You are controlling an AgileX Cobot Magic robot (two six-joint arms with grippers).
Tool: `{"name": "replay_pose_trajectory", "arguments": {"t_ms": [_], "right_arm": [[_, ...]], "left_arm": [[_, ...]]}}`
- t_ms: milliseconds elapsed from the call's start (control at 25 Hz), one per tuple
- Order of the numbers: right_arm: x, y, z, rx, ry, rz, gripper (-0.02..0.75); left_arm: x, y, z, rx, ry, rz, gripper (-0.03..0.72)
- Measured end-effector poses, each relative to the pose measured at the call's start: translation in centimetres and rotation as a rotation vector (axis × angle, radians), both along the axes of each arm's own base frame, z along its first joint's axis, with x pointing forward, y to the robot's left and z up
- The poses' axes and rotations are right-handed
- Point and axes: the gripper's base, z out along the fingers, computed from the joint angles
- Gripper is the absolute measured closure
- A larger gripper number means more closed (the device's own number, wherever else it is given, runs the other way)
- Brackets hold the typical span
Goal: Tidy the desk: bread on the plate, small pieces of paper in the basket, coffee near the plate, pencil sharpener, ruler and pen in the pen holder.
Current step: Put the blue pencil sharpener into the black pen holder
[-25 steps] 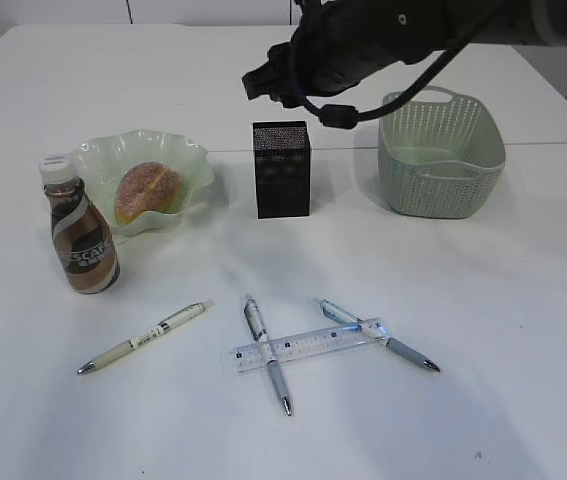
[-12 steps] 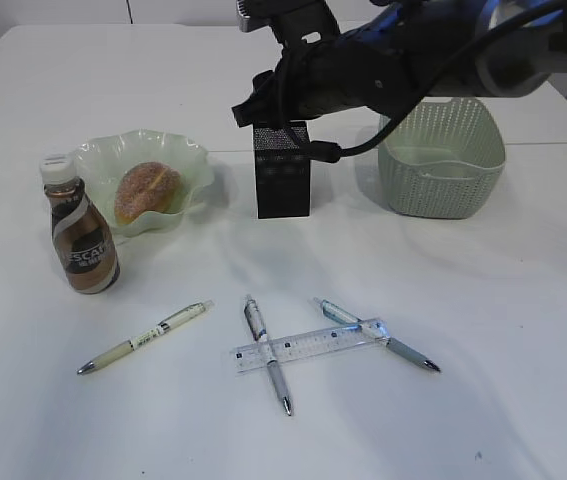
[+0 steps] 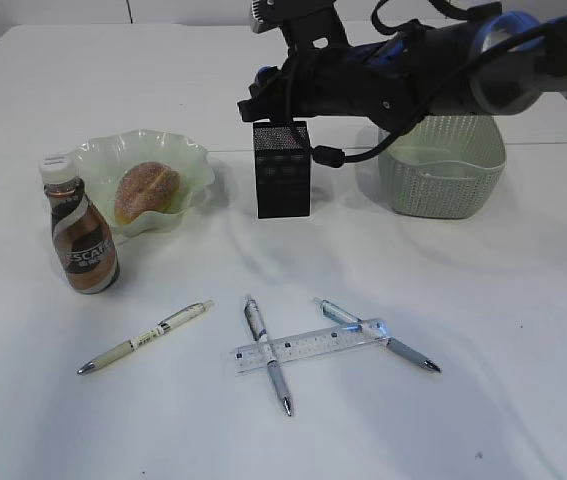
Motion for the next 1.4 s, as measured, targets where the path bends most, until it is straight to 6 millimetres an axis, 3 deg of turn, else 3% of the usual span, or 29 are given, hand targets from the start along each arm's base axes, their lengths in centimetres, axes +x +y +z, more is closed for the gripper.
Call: {"name": "replay_pose_trajectory", "arguments": {"t_ms": [200, 520, 760, 1120, 1400], "right_arm": [[0.5, -0.4, -0.6, 0.014, -0.019, 0.002, 0.386], [1.7, -1.3, -3.8, 0.006, 0.019, -0.015, 0.386], [1.8, -1.1, -3.9, 0.023, -0.006, -0.001, 0.386], [2.3, -0.9, -5.9, 0.028, 0.014, 0.003, 0.386], [2.4, -1.0, -5.8, 0.035, 0.013, -0.003, 0.365]], "left_arm": [[0.0, 0.0, 0.0, 0.000, 0.000, 0.000, 0.294], [0.1, 0.0, 0.1, -0.002, -0.018, 0.000, 0.295], [0.2, 0.0, 0.1, -0.002, -0.024, -0.001, 0.295], [0.2, 0.0, 0.1, -0.002, -0.028, -0.001, 0.295], [0.2, 0.0, 0.1, -0.003, -0.030, -0.001, 0.295]]}}
